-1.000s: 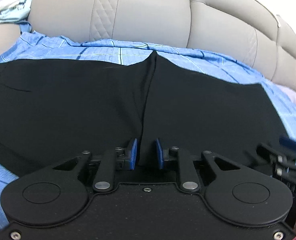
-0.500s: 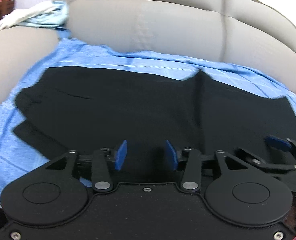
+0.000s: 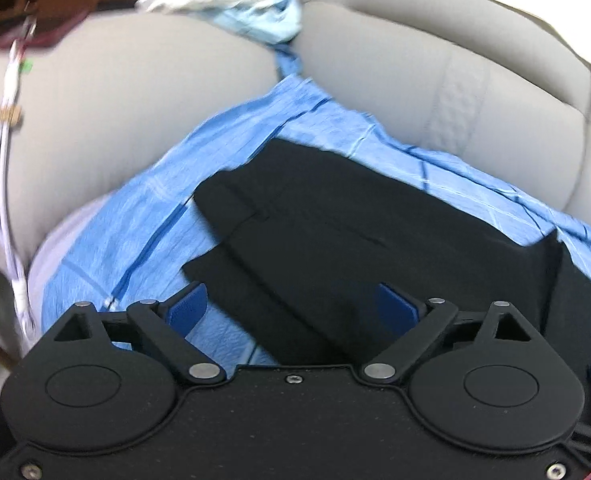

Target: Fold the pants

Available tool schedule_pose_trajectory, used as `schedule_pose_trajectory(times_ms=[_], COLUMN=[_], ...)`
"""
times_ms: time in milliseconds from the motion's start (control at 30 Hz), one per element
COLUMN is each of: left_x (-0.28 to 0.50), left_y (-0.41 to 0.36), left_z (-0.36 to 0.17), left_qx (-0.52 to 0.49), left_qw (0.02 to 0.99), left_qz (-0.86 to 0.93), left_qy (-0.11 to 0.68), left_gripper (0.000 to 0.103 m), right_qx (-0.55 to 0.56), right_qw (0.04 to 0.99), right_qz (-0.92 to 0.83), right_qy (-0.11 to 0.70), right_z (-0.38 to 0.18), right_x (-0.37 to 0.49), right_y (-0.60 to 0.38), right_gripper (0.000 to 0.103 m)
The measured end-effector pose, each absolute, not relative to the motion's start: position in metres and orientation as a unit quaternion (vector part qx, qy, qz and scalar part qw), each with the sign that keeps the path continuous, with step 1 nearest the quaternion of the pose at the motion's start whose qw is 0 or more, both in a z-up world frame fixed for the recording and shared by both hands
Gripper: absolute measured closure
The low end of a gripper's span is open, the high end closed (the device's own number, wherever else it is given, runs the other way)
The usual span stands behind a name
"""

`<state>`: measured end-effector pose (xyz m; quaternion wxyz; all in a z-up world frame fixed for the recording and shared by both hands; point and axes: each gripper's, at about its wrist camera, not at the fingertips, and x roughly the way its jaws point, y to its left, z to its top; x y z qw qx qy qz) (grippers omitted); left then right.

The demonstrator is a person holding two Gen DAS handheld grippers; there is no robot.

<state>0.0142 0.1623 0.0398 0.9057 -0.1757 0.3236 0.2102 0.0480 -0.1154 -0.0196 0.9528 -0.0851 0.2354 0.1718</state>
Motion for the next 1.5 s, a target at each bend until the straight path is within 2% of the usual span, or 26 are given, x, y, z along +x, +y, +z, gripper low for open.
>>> schedule_pose_trajectory(times_ms=[233, 500, 767, 867, 967, 1133, 1300, 1433, 1500], left_x=[0.015, 0.02, 0.025, 0.014, -0.005, 0.005, 0.022, 0.028, 0.033], left_y=[0.185, 0.18, 0.191, 0.194, 0.192, 0.192, 0.198, 0.199, 0.195], left_z=[0.024, 0.015, 0.013, 0.016, 0.011, 0.011, 0.012, 0.01, 0.01], left_qx=[-0.249, -0.227, -0.262, -0.311, -0.399, -0.388, -0.369, -0.358, -0.344], left_qw=[0.882, 0.889, 0.888, 0.877, 0.859, 0.863, 0.867, 0.873, 0.878], left_qz=[0.217, 0.213, 0.212, 0.211, 0.154, 0.192, 0.229, 0.236, 0.235], left_qy=[0.335, 0.336, 0.314, 0.3, 0.282, 0.261, 0.244, 0.232, 0.234], left_gripper=[0.01, 0.002, 0.001, 0.013, 0.014, 0.019, 0.039, 0.038, 0.029], right_qx=[-0.092, -0.089, -0.114, -0.126, -0.123, -0.115, -0.09, -0.096, -0.111], right_qw=[0.959, 0.95, 0.947, 0.946, 0.948, 0.949, 0.948, 0.937, 0.931], right_qz=[0.168, 0.189, 0.196, 0.196, 0.191, 0.181, 0.182, 0.203, 0.221], right_qy=[0.21, 0.233, 0.227, 0.226, 0.222, 0.231, 0.246, 0.267, 0.267], right_z=[-0.006, -0.024, -0.014, -0.015, -0.014, -0.017, -0.02, -0.018, -0.015], right_x=[0.05, 0.048, 0.042, 0.037, 0.035, 0.036, 0.04, 0.038, 0.037], right_y=[-0.112, -0.108, -0.109, -0.109, -0.112, -0.118, -0.126, -0.119, -0.11], right_gripper=[0.003, 0.0, 0.0, 0.0, 0.0, 0.0, 0.0, 0.0, 0.0])
